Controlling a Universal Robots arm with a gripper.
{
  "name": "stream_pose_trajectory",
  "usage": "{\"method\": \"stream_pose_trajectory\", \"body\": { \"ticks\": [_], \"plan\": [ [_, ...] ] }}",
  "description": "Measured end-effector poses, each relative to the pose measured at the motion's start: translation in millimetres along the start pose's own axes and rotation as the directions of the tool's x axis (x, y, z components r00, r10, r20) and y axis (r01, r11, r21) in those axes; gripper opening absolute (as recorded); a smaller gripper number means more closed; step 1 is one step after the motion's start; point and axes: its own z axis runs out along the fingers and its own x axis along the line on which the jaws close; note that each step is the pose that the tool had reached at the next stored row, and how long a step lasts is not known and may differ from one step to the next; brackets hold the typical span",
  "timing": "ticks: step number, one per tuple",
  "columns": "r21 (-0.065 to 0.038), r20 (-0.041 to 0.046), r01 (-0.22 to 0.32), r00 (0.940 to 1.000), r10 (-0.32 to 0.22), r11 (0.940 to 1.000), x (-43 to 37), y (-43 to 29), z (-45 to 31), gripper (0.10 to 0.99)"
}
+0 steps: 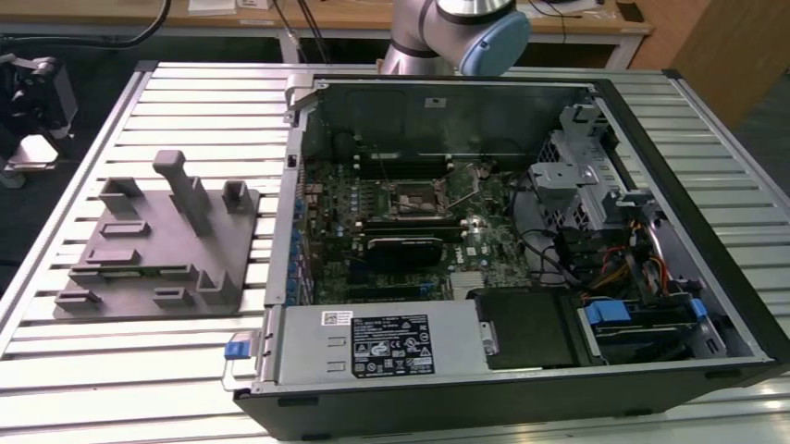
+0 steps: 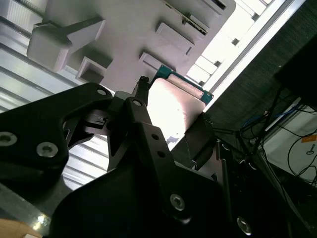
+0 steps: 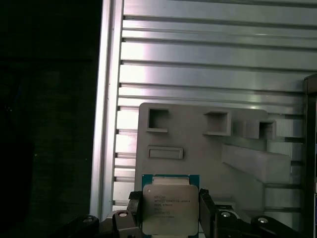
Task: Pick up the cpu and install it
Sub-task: 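Pick up the cpu and move it towards the insertion slot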
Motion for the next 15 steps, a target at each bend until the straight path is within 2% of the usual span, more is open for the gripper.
{"method": "stream_pose_trajectory", "body": {
  "ticks": [15],
  "plan": [
    [0.000, 0.0002, 0.000, 1.0000, 0.000, 1.0000, -0.2, 1.0, -21.1, 0.545]
  ]
}}
